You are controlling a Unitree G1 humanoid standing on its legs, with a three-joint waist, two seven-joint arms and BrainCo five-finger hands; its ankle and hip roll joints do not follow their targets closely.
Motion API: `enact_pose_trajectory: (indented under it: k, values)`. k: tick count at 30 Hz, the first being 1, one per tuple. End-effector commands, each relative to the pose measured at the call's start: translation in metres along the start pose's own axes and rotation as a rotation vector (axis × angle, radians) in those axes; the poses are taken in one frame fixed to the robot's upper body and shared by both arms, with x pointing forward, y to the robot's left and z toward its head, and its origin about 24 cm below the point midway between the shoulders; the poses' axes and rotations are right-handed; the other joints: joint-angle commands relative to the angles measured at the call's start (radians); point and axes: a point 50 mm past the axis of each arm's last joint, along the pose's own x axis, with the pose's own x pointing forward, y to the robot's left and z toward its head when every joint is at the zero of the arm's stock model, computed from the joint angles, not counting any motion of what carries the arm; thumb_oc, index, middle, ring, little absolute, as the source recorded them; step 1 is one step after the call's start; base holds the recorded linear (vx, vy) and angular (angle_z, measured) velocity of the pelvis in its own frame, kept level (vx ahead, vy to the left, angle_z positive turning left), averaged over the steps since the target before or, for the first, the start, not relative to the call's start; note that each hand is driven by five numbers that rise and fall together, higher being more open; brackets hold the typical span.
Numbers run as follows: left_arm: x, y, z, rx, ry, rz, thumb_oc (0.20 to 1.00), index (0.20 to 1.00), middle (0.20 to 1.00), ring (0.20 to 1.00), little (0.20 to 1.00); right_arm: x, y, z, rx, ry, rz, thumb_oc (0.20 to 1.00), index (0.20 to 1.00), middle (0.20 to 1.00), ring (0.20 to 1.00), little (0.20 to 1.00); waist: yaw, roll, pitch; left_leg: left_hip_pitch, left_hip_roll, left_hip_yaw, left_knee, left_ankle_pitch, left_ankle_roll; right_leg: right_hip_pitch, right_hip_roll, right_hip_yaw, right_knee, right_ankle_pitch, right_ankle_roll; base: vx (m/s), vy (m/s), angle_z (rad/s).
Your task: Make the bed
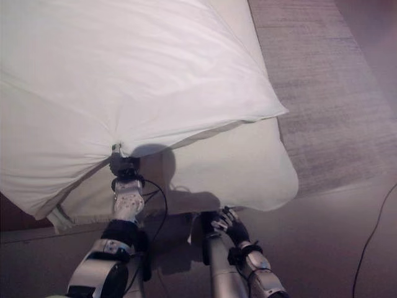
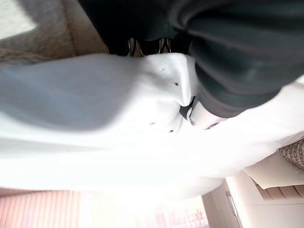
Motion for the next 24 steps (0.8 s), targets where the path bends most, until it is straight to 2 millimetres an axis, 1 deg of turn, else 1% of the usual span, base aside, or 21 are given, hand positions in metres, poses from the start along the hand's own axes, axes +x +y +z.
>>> enact_pose_trajectory:
  k: [1,2,3,6,7,8,9,10,11,12,13,14,15,16,18,19,20,24]
  values:
    - [-0.012,-0.048,-0.028,-0.031,0.082,-0.255,0.2,0.2,0.2,0.2,0.2,0.011,0.028,0.023,0.204,-0.111,0.125,1.0,1.0,1.0,1.0,1.0,0.021,0.039,0.027,-0.001,-0.053,0.017,-0.1,0.085,0.028,0.043,-0.017,-0.064,-0.081,0.071,0.028,0.0,0.019,0.14]
    - [-0.012,-0.049,-0.028,-0.031,0.082,-0.256,0.2,0.2,0.2,0.2,0.2,0.011,0.028,0.023,0.204,-0.112,0.126,1.0,1.0,1.0,1.0,1.0,0.021,0.039,0.026,-0.004,-0.054,0.017,-0.103,0.09,0.028,0.041,-0.017,-0.064,-0.084,0.076,0.028,0.01,0.027,0.11]
    - [-0.014,-0.053,-0.029,-0.051,0.083,-0.265,0.2,0.2,0.2,0.2,0.2,0.015,0.033,0.026,0.263,-0.116,0.136,1.0,1.0,1.0,1.0,1.0,0.028,0.04,0.034,0.004,-0.057,0.016,-0.106,0.087,0.03,0.051,-0.02,-0.066,-0.086,0.073,0.028,-0.01,0.016,0.15]
    - [-0.019,-0.066,-0.028,-0.114,0.068,-0.299,0.2,0.2,0.2,0.2,0.2,0.028,0.054,0.034,0.427,-0.119,0.199,1.0,1.0,1.0,1.0,1.0,0.051,0.043,0.052,0.02,-0.074,0.007,-0.127,0.096,0.039,0.07,-0.024,-0.071,-0.094,0.078,0.028,0.02,0.025,0.14]
    - [-0.022,-0.071,-0.026,-0.122,0.054,-0.322,0.2,0.2,0.2,0.2,0.2,0.034,0.069,0.042,0.539,-0.136,0.244,1.0,1.0,1.0,1.0,1.0,0.067,0.049,0.064,0.029,-0.084,-0.001,-0.127,0.094,0.041,0.081,-0.028,-0.075,-0.087,0.072,0.028,0.02,0.019,0.06]
    - [-0.022,-0.072,-0.026,-0.121,0.054,-0.323,0.2,0.2,0.2,0.2,0.2,0.035,0.069,0.043,0.54,-0.137,0.245,1.0,1.0,1.0,1.0,1.0,0.067,0.048,0.063,0.024,-0.085,-0.002,-0.129,0.099,0.041,0.077,-0.028,-0.075,-0.09,0.077,0.028,0.03,0.002,0.09]
    - [-0.027,-0.079,-0.026,-0.149,0.048,-0.343,0.2,0.2,0.2,0.2,0.2,0.041,0.084,0.052,0.674,-0.16,0.281,1.0,1.0,1.0,1.0,1.0,0.083,0.055,0.065,0.03,-0.092,-0.007,-0.138,0.099,0.043,0.088,-0.032,-0.082,-0.088,0.067,0.027,0.0,-0.007,0.1]
    - [-0.027,-0.079,-0.026,-0.148,0.049,-0.345,0.2,0.2,0.2,0.2,0.2,0.042,0.084,0.053,0.676,-0.162,0.283,1.0,1.0,1.0,1.0,1.0,0.083,0.054,0.066,0.027,-0.093,-0.008,-0.14,0.104,0.043,0.086,-0.033,-0.082,-0.09,0.072,0.027,0.02,-0.003,0.16]
    - [-0.029,-0.083,-0.024,-0.158,0.036,-0.354,0.2,0.2,0.2,0.2,0.2,0.045,0.091,0.062,0.728,-0.191,0.302,1.0,1.0,1.0,1.0,1.0,0.09,0.056,0.069,0.03,-0.096,-0.012,-0.146,0.107,0.045,0.091,-0.037,-0.088,-0.092,0.069,0.026,0.0,0.005,0.17]
    - [-0.029,-0.083,-0.024,-0.158,0.036,-0.354,0.2,0.2,0.2,0.2,0.2,0.045,0.091,0.062,0.728,-0.191,0.302,1.0,1.0,1.0,1.0,1.0,0.09,0.056,0.068,0.029,-0.096,-0.013,-0.147,0.108,0.045,0.09,-0.037,-0.088,-0.093,0.07,0.026,0.03,0.01,0.26]
    - [-0.031,-0.088,-0.019,-0.164,0.003,-0.356,0.2,0.2,0.2,0.2,0.2,0.049,0.102,0.076,0.822,-0.223,0.343,1.0,1.0,1.0,1.0,1.0,0.103,0.06,0.073,0.03,-0.102,-0.019,-0.144,0.108,0.047,0.098,-0.042,-0.099,-0.091,0.065,0.023,0.03,0.003,0.23]
    - [-0.031,-0.089,-0.015,-0.165,-0.014,-0.354,0.2,0.2,0.2,0.2,0.2,0.05,0.106,0.083,0.859,-0.242,0.36,1.0,1.0,1.0,1.0,1.0,0.109,0.062,0.079,0.033,-0.105,-0.024,-0.139,0.103,0.047,0.103,-0.045,-0.103,-0.085,0.058,0.022,0.02,0.003,0.24]
    - [-0.032,-0.089,-0.015,-0.164,-0.015,-0.354,0.2,0.2,0.2,0.2,0.2,0.05,0.106,0.084,0.859,-0.243,0.361,1.0,1.0,1.0,1.0,1.0,0.108,0.062,0.077,0.027,-0.106,-0.025,-0.141,0.109,0.048,0.098,-0.045,-0.104,-0.088,0.064,0.022,0.03,0.0,0.14]
    - [-0.032,-0.09,-0.008,-0.167,-0.048,-0.343,0.2,0.2,0.2,0.2,0.2,0.051,0.112,0.096,0.904,-0.266,0.395,1.0,1.0,1.0,1.0,1.0,0.119,0.065,0.081,0.032,-0.112,-0.031,-0.142,0.104,0.049,0.105,-0.049,-0.109,-0.084,0.055,0.02,0.01,0.002,0.11]
    - [-0.033,-0.09,-0.002,-0.155,-0.078,-0.328,0.2,0.2,0.2,0.2,0.2,0.053,0.112,0.11,0.902,-0.296,0.406,1.0,1.0,1.0,1.0,1.0,0.127,0.069,0.084,0.027,-0.117,-0.035,-0.148,0.113,0.05,0.103,-0.055,-0.116,-0.085,0.06,0.019,0.02,0.007,0.19]
    - [-0.032,-0.089,0.007,-0.135,-0.111,-0.315,0.2,0.2,0.2,0.2,0.2,0.051,0.114,0.124,0.921,-0.331,0.445,1.0,1.0,1.0,1.0,1.0,0.136,0.074,0.087,0.026,-0.121,-0.039,-0.147,0.114,0.052,0.104,-0.059,-0.122,-0.084,0.056,0.018,0.02,0.015,0.27]
    - [-0.033,-0.09,0.007,-0.135,-0.111,-0.315,0.2,0.2,0.2,0.2,0.2,0.051,0.115,0.124,0.922,-0.331,0.445,1.0,1.0,1.0,1.0,1.0,0.136,0.074,0.086,0.024,-0.121,-0.039,-0.147,0.115,0.052,0.103,-0.059,-0.122,-0.084,0.057,0.018,0.02,0.021,0.22]
    - [-0.034,-0.084,0.023,-0.106,-0.171,-0.296,0.2,0.2,0.2,0.2,0.2,0.047,0.111,0.149,0.956,-0.438,0.492,1.0,1.0,1.0,1.0,1.0,0.146,0.087,0.085,0.017,-0.125,-0.042,-0.145,0.115,0.055,0.099,-0.07,-0.13,-0.082,0.052,0.019,0.01,0.01,0.04]
